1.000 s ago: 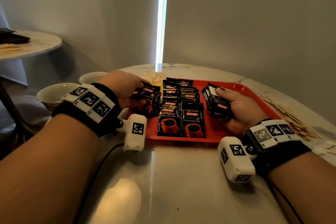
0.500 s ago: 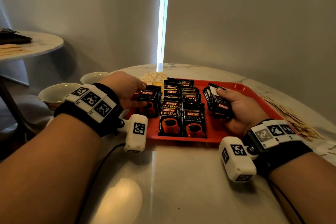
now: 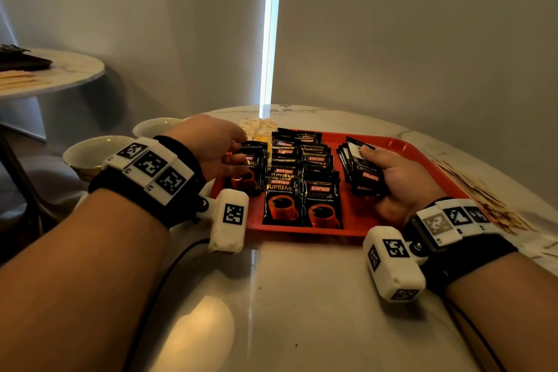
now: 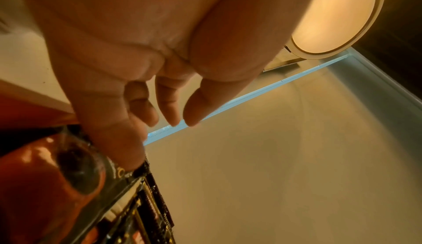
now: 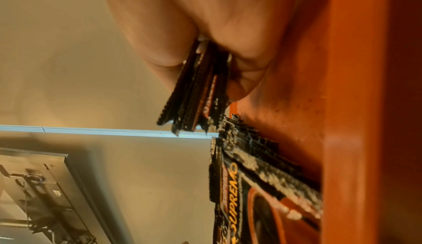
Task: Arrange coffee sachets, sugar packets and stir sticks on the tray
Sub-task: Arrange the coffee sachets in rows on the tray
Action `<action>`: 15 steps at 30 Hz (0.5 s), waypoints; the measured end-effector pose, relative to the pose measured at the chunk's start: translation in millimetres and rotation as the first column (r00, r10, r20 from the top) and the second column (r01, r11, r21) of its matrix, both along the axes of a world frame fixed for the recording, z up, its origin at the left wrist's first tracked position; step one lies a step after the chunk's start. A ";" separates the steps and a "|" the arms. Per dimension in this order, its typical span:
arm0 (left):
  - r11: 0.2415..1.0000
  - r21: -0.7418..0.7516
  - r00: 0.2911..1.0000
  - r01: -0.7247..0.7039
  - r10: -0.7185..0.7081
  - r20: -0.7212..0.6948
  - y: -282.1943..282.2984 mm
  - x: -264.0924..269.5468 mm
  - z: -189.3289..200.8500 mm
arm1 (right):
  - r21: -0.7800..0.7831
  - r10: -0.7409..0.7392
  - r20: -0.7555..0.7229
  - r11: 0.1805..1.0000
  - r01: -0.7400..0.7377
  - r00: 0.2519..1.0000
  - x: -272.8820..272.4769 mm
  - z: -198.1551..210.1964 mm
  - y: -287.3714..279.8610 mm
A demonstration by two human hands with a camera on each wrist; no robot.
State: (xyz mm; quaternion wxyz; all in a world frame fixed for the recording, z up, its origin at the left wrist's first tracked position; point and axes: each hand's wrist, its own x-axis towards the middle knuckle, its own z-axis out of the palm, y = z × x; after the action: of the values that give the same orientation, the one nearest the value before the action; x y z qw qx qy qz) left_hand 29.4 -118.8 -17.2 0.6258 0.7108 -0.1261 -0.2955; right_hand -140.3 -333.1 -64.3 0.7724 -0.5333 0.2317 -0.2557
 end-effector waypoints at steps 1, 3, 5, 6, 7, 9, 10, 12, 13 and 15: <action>1.000 0.008 1.000 0.008 -0.008 -0.021 -1.0 -0.7 -0.1 | 0.000 0.004 0.001 1.000 -0.004 1.000 0.0 -0.2 -0.1; 1.000 0.025 0.999 0.017 -0.016 -0.032 -2.4 -1.9 -1.0 | 0.003 0.007 0.004 1.000 -0.007 1.000 -0.3 -0.1 0.2; 0.999 0.034 0.999 0.023 -0.021 -0.033 -3.6 -2.4 -1.8 | 0.002 0.008 0.002 1.000 -0.008 1.000 -0.4 0.3 0.9; 0.999 0.035 0.999 0.028 -0.027 -0.038 -3.9 -2.5 -2.1 | 0.001 0.008 0.001 1.000 -0.008 1.000 -0.5 0.7 1.4; 0.999 0.034 0.998 0.034 -0.033 -0.046 -3.7 -2.9 -1.8 | 0.000 0.006 -0.002 1.000 -0.006 1.000 -0.5 0.9 1.7; 0.999 0.028 0.998 0.041 -0.040 -0.057 -3.0 -3.9 -1.4 | -0.004 -0.001 -0.010 1.000 0.001 1.000 -0.9 1.9 2.7; 0.999 0.020 0.998 0.037 -0.036 -0.050 -2.9 -3.7 -1.0 | -0.007 -0.007 -0.015 1.000 0.007 1.000 -1.2 2.5 3.1; 1.000 -0.018 1.000 0.014 -0.014 -0.007 -2.9 -3.9 -0.5 | -0.010 -0.027 -0.010 1.000 0.027 1.000 -1.4 4.1 4.0; 0.999 -0.051 1.000 0.005 -0.004 0.026 -2.6 -3.8 0.0 | -0.011 -0.033 0.004 0.999 0.033 0.999 -1.4 5.2 4.4; 0.988 -0.153 0.995 0.031 -0.016 0.096 -2.7 -3.6 1.4 | -0.015 -0.038 0.036 0.999 0.038 0.999 -1.3 9.1 6.7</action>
State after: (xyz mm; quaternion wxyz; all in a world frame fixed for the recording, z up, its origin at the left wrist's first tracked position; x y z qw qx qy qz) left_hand 25.8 -121.5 -15.8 0.6687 0.6718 -0.1863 -0.2584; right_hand -141.7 -326.4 -55.2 0.7670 -0.5303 0.2261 -0.2816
